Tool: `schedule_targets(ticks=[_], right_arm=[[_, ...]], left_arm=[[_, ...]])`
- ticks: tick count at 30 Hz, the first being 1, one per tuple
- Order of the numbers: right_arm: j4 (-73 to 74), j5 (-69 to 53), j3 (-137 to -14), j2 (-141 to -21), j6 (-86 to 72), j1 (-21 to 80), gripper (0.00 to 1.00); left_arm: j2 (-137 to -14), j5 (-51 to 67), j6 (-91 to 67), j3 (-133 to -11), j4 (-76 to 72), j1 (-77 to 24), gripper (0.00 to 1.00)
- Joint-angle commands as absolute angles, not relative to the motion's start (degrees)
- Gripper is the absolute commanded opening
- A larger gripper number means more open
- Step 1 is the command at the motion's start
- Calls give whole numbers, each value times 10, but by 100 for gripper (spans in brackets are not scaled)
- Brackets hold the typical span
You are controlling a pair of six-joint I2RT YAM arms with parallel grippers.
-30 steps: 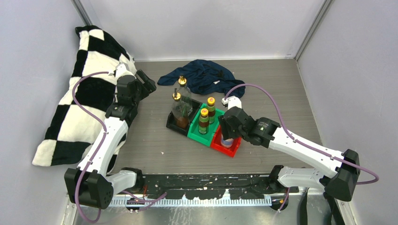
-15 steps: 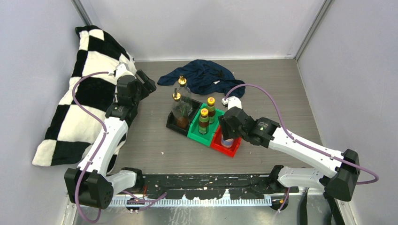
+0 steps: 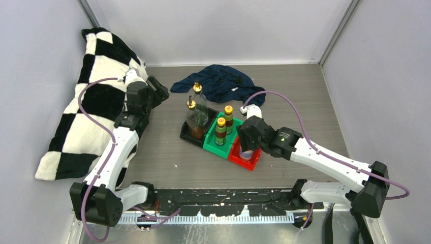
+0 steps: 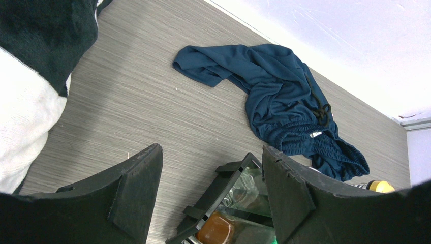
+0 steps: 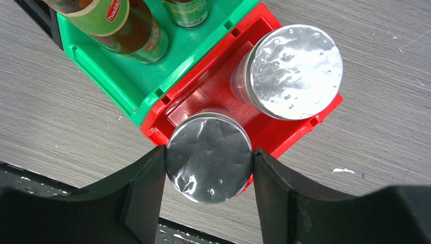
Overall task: Organize the condiment bottles
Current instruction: Place the bottle in the storage box.
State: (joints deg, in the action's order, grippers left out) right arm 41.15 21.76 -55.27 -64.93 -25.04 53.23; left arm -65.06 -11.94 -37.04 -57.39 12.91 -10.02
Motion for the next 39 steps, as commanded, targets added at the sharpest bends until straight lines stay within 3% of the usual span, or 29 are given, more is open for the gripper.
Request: schedule_targets(ticks=[1, 14, 26, 39], right_arm=[[376, 233, -551, -646, -264, 530, 38], [349, 234, -524, -638, -287, 530, 35], [371, 257, -536, -641, -292, 530, 44], [431, 289, -575, -651, -300, 530, 38]], left_arm=[[-650, -120, -366, -576, 108, -102, 72], [-654, -118, -367, -576, 108, -102, 72], [-654, -118, -367, -576, 107, -102, 72], [-655, -120, -368, -575, 108, -103, 72]])
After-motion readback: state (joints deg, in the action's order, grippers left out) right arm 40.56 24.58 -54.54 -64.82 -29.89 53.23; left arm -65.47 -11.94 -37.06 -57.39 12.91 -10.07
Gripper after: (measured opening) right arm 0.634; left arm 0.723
